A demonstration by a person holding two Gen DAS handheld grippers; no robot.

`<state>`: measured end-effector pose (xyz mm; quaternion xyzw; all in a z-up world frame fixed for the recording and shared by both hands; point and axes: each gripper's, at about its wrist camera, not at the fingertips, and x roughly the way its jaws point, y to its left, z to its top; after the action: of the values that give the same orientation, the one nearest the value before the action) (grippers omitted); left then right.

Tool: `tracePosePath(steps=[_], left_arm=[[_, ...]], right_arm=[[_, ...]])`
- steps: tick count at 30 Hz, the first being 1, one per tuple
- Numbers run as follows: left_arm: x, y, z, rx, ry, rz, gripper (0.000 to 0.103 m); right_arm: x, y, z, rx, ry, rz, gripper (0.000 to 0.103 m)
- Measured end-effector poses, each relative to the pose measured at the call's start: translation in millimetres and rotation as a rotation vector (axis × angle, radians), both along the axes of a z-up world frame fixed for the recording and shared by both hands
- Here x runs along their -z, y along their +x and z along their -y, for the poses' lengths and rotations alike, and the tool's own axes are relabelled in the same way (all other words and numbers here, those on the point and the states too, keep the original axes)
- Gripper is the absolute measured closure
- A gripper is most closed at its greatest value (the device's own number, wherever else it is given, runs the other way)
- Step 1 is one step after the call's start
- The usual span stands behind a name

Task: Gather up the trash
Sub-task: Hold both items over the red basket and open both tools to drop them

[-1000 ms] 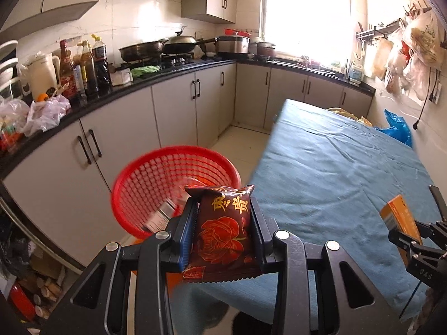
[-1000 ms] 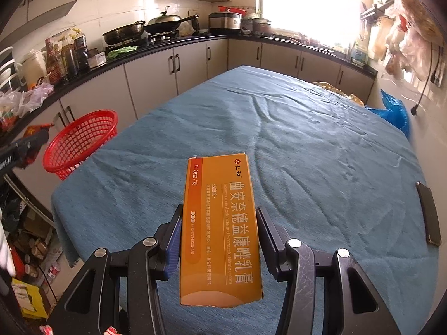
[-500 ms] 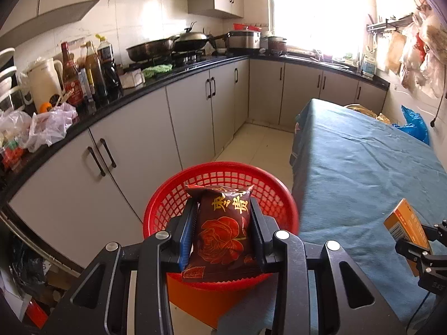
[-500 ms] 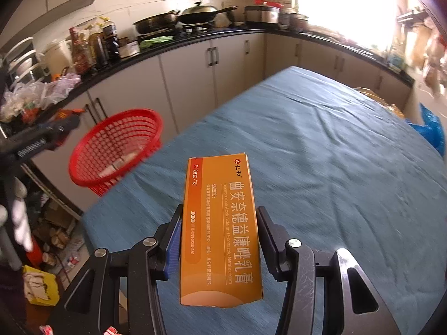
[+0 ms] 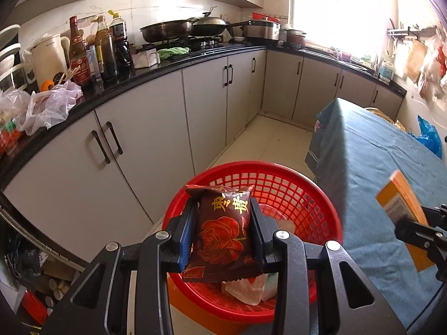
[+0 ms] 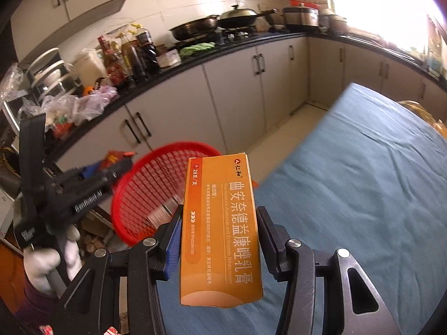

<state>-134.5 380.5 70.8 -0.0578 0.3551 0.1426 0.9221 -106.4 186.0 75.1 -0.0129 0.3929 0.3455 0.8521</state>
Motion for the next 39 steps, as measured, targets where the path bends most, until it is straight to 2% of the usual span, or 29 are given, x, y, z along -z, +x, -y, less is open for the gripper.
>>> tracePosePath(steps=[4,10,20,22,24,33,39], left_arm=[[3.0,0.7,-5.9,-0.011,-0.013,0.0,0.068],[14.5,6.0,-19.9,-0.033,-0.039,-0.026,0.068],[19.9,10.7,-25.5,-0.034,-0.049,-0.022,0.068],[18.6,9.5,-24.5,-0.035,-0.044,-0.01,0.062],[15.8,8.0,-24.0,-0.04,-0.036,0.004,0.046],[1.7,-10.9,-19.3,-0.05,-0.015,0.05,0.034],[-11.9,-42.8,-9.3,-0.128,0.076,0.1,0.025]], right_arm=[[-0.6,13.1,-24.8,-0.035,0.034,0.005,0.05],[16.1,39.4,-52.8,-0.052,0.05,-0.052,0.05],[34.0,62.9,-58.5,-0.051,0.09,-0.127,0.048],[33.3,62.5,-58.1,-0.052,0.107,-0.13,0.045],[31.0,60.3,-57.8,-0.049,0.108,-0.116,0.043],[10.3,42.8,-40.0,-0.012,0.101,-0.043,0.039],[7.0,18.8,-26.3,0.008,0.008,0.002,0.033]])
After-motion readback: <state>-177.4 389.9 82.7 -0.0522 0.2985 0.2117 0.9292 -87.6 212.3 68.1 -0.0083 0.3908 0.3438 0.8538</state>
